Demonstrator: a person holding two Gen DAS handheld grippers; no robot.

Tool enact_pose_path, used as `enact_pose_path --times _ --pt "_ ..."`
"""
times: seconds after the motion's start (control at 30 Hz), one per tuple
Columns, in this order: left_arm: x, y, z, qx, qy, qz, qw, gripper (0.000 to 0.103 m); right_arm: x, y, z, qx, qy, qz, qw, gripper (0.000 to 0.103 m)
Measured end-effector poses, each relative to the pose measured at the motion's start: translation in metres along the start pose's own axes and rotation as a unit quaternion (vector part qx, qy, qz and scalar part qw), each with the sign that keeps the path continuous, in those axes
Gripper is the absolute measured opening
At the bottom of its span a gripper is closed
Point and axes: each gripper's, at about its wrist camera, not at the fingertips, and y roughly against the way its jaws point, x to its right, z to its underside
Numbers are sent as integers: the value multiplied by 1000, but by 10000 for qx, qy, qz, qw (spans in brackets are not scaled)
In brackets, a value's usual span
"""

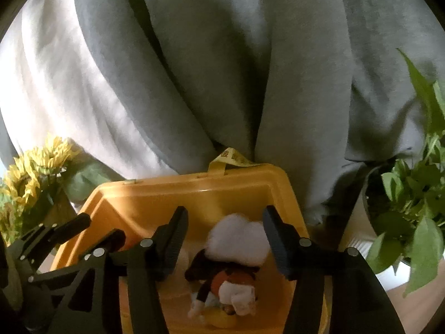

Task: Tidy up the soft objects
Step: 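Open both grippers to drop the pom-pom plush and towel into the crate, then withdraw both tools from the crate back over the table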

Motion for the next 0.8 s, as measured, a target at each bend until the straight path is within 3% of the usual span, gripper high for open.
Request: enact_pose_path --times 0.8 --pt "-4 113 5 877 126 -102 9960 65 -16 101 6 722 0 62 9974 61"
